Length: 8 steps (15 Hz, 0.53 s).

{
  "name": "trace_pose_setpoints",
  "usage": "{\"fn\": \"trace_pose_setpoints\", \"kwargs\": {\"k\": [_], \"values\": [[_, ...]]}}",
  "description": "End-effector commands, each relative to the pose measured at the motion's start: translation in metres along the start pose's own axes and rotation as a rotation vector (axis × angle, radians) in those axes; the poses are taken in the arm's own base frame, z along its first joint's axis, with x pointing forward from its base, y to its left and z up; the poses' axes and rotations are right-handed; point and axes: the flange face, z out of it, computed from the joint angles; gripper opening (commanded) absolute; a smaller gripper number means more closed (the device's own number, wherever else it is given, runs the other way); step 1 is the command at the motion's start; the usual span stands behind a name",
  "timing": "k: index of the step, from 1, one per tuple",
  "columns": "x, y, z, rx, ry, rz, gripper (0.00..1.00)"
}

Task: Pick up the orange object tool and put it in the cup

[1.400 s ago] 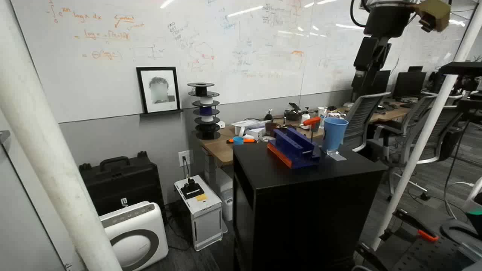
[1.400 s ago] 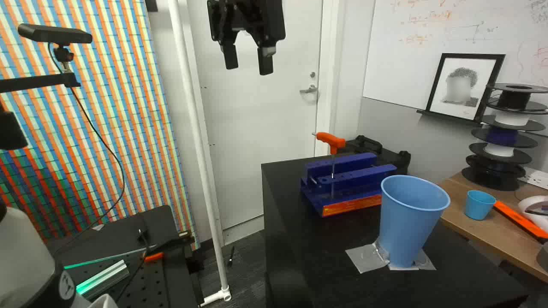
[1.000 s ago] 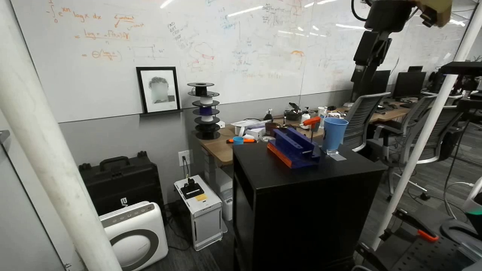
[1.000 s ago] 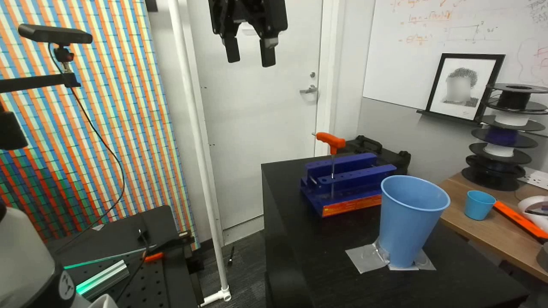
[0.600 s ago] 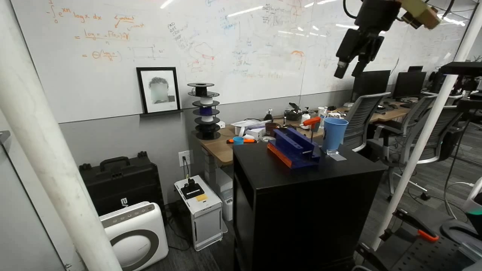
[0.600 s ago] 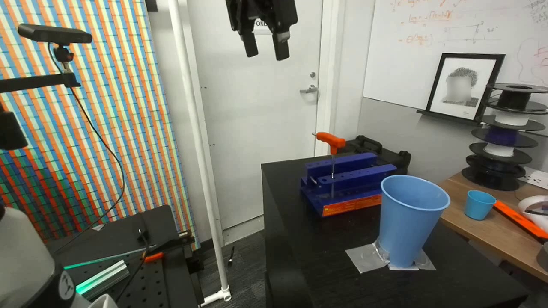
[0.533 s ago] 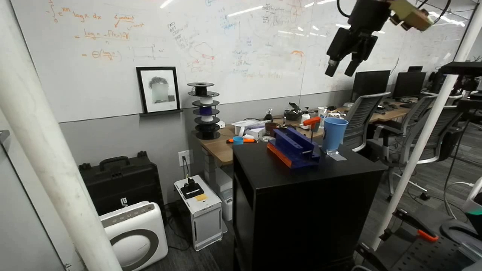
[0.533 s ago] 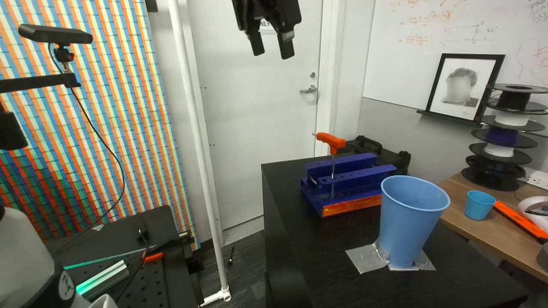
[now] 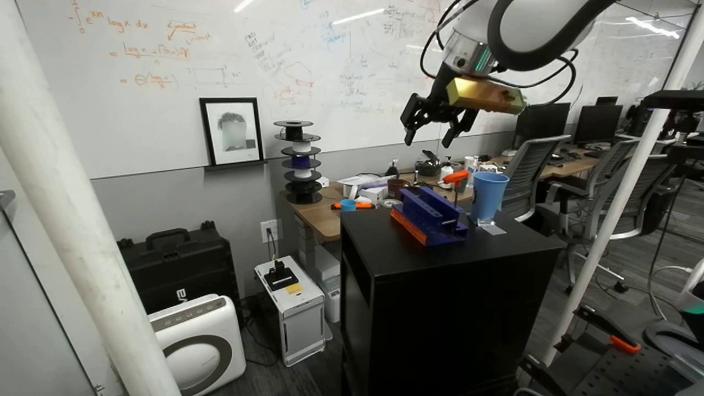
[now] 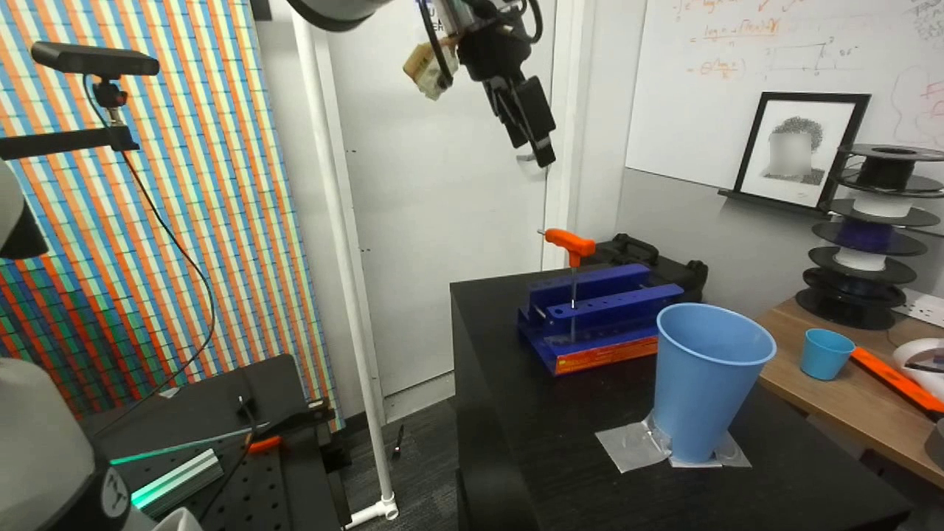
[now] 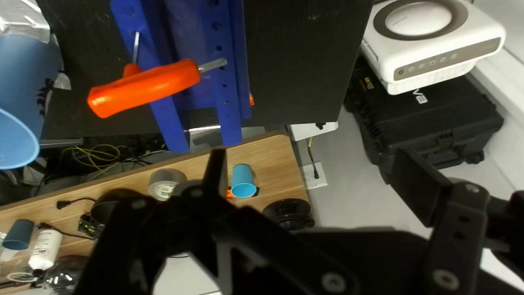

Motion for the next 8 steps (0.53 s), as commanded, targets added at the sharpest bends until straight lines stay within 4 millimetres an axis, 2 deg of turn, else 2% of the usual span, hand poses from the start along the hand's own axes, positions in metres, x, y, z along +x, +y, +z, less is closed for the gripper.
{"fn": "trace_pose_setpoints", "kwargs": {"k": [1,4,8], "values": [[0.005,-0.001,0.01,-0.07,0.036,0.107,1.0],[-0.003,0.005,0.006,-0.121,0.056,0.174,1.0],[-0.012,0.009,0.022,-0.141,0.077,0.231,1.0]]}}
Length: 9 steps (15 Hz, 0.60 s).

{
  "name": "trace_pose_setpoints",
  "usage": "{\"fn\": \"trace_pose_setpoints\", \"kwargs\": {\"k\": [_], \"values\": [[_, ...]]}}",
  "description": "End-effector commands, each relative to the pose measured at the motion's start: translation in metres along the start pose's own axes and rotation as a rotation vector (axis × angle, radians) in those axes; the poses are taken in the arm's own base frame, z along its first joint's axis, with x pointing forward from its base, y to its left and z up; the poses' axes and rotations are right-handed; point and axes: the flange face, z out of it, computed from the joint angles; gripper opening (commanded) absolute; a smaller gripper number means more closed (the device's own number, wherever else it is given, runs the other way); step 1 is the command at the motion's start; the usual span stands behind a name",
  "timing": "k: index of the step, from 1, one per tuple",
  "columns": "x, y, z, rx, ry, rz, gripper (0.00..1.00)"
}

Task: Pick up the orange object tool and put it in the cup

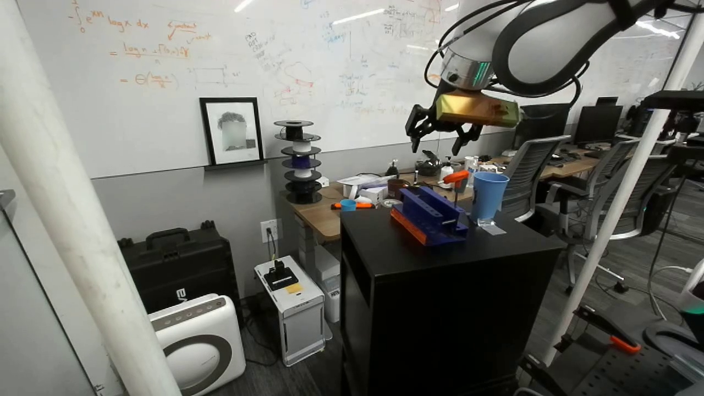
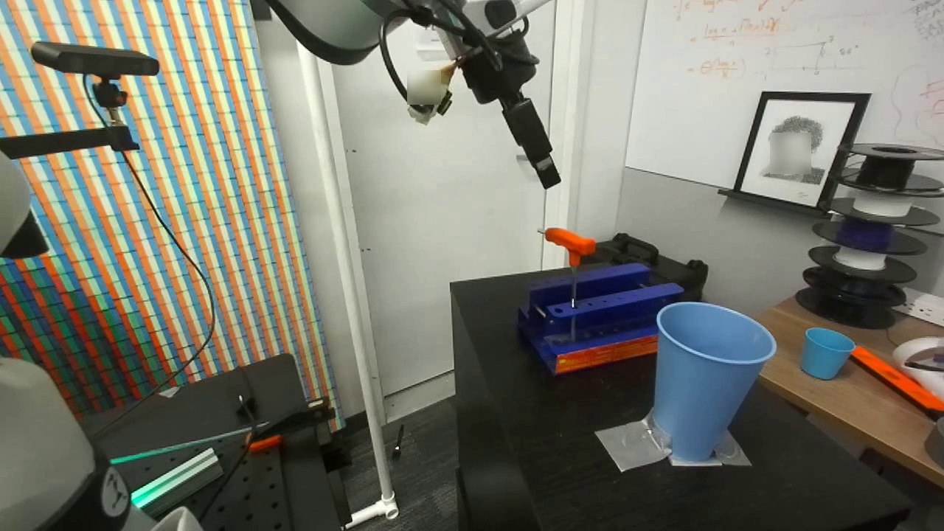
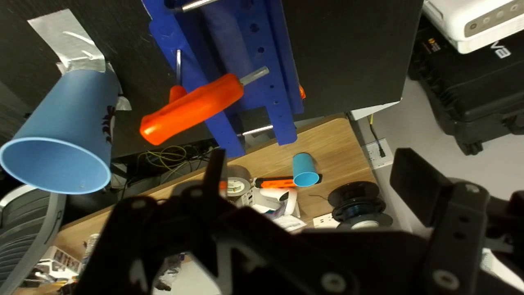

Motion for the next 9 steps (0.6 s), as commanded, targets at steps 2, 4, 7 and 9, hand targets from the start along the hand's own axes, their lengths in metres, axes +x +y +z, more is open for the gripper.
{"fn": "trace_pose_setpoints", "kwargs": {"k": [2,4,7,9], "values": [[-0.011,0.007,0.01,-0.035,0.026,0.058,1.0],[-0.017,0.012,0.014,-0.055,0.033,0.076,1.0],[-0.022,0.023,0.017,-0.085,0.051,0.105,1.0],[-0.024,0.034,0.025,-0.102,0.043,0.124,1.0]]}}
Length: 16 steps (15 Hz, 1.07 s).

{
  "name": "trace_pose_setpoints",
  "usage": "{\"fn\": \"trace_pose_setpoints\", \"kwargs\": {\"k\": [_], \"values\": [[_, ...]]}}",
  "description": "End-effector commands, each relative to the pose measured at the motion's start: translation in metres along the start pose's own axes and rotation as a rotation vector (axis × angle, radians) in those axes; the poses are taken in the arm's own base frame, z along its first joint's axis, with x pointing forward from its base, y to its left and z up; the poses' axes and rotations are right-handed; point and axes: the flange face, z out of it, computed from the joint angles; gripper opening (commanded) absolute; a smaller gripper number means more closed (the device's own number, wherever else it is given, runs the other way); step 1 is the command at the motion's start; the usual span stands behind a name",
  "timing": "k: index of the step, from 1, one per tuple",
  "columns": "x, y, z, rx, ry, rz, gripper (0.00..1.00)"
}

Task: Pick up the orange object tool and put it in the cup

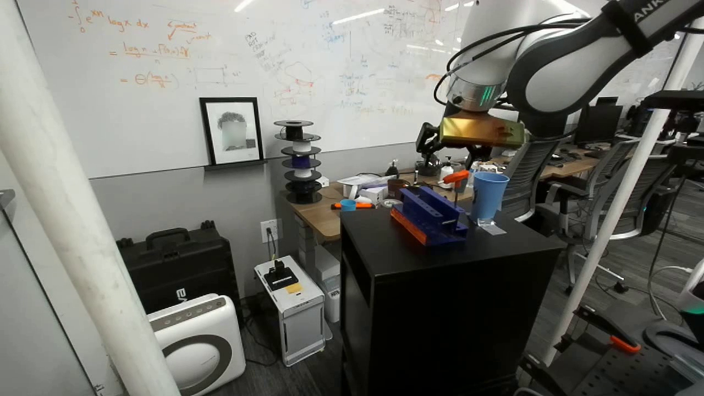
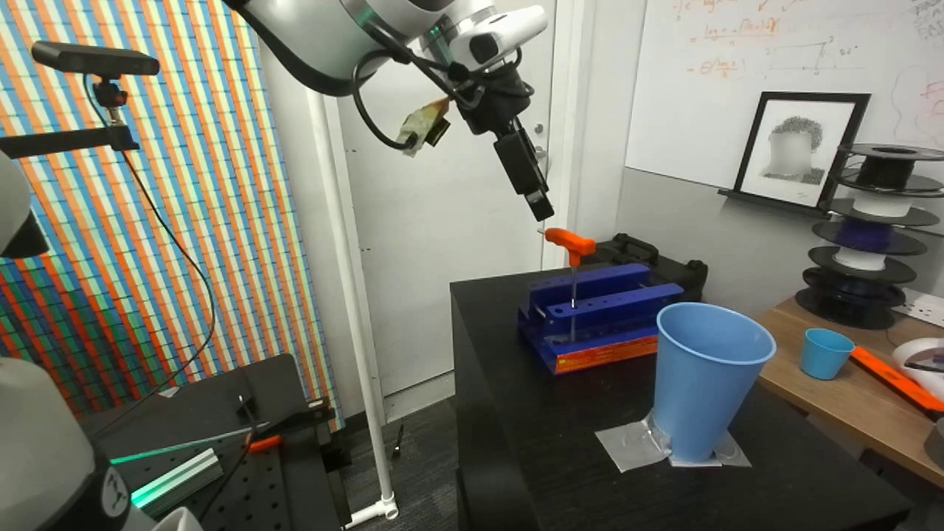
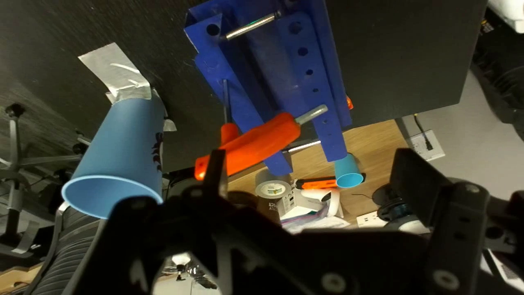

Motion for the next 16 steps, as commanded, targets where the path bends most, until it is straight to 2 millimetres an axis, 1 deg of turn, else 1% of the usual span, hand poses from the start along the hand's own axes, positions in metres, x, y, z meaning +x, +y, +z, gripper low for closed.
{"fn": "trace_pose_setpoints", "kwargs": {"k": [1,6,8,9,10,11,12,14,16], "values": [[-0.001,0.02,0.004,-0.026,0.023,0.046,1.0],[0.003,0.038,0.021,-0.064,0.037,0.066,1.0],[0.005,0.042,0.024,-0.076,0.048,0.061,1.0],[0.006,0.042,0.025,-0.078,0.054,0.055,0.91],[0.007,0.043,0.026,-0.081,0.061,0.051,0.74],[0.008,0.044,0.027,-0.083,0.065,0.049,0.68],[0.009,0.045,0.028,-0.087,0.069,0.042,0.58],[0.011,0.046,0.031,-0.089,0.071,0.04,0.42],[0.011,0.047,0.033,-0.095,0.072,0.031,0.28]]}}
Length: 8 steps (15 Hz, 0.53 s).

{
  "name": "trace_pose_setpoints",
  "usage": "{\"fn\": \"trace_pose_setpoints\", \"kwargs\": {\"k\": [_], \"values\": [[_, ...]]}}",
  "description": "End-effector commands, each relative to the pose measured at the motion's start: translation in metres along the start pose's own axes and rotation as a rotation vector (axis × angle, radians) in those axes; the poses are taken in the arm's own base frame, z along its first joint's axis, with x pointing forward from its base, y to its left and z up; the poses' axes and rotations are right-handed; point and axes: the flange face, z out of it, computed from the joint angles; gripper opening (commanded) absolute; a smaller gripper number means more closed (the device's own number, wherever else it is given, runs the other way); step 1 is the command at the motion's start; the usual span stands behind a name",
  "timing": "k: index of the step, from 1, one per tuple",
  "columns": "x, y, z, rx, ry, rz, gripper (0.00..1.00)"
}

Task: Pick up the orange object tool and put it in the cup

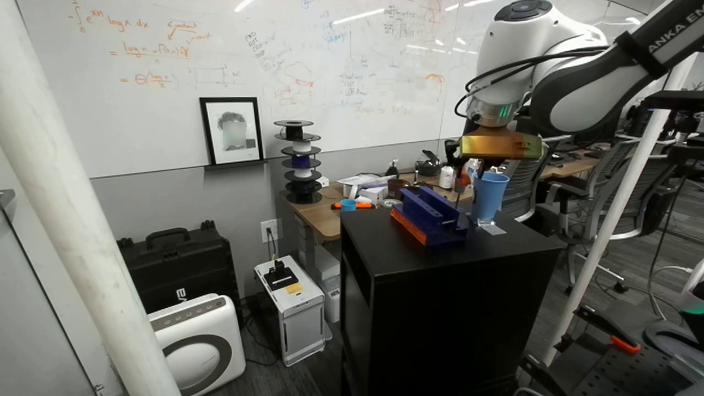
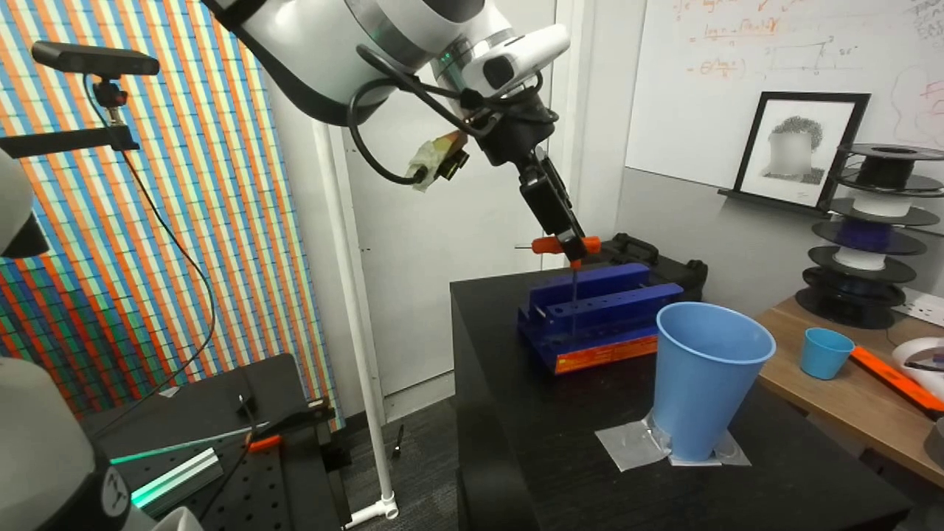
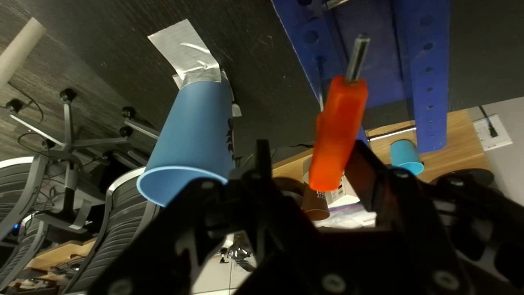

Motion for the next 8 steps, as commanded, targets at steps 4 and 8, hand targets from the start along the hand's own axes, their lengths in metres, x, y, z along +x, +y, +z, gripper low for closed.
{"fn": "trace_pose_setpoints", "kwargs": {"k": [4,8], "values": [[0.006,0.001,0.005,0.01,0.011,-0.002,0.07],[0.014,0.0,0.001,0.022,0.015,-0.013,0.12]]}}
